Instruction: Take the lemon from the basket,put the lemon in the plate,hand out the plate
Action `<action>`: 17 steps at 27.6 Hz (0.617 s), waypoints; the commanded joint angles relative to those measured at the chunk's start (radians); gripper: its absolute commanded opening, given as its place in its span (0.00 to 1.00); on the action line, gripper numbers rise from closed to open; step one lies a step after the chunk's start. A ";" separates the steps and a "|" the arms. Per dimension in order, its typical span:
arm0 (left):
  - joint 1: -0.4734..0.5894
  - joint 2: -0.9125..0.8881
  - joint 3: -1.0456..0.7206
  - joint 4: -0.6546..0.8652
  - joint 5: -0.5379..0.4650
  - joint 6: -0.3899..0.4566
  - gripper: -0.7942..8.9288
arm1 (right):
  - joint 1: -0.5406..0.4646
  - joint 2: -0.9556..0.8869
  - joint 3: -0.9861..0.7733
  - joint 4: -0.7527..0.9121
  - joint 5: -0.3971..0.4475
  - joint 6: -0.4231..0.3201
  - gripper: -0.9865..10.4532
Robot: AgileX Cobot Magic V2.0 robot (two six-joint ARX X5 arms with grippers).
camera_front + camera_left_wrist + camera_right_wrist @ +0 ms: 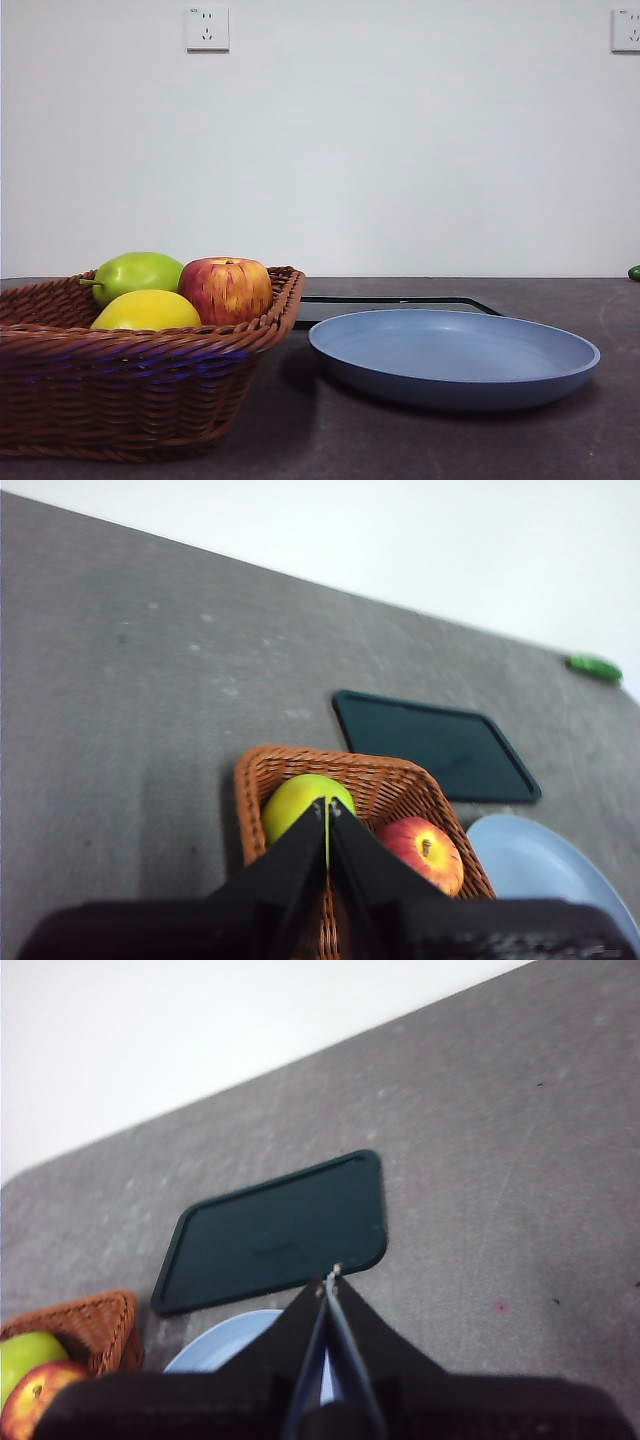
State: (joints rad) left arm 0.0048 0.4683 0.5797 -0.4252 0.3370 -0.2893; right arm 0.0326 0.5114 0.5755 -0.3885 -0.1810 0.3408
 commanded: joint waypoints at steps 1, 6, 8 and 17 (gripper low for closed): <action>0.001 0.087 0.093 -0.027 0.039 0.104 0.09 | 0.001 0.080 0.087 -0.049 -0.005 -0.077 0.09; 0.001 0.243 0.228 -0.117 0.155 0.158 0.09 | 0.001 0.226 0.222 -0.173 -0.005 -0.170 0.09; 0.001 0.310 0.280 -0.183 0.198 0.191 0.09 | 0.001 0.280 0.273 -0.223 -0.005 -0.214 0.09; -0.057 0.460 0.358 -0.344 0.221 0.238 0.13 | 0.001 0.480 0.376 -0.353 -0.135 -0.304 0.13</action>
State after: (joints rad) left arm -0.0502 0.9222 0.9173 -0.7738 0.5537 -0.0696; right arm 0.0326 0.9829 0.9344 -0.7452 -0.3122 0.0505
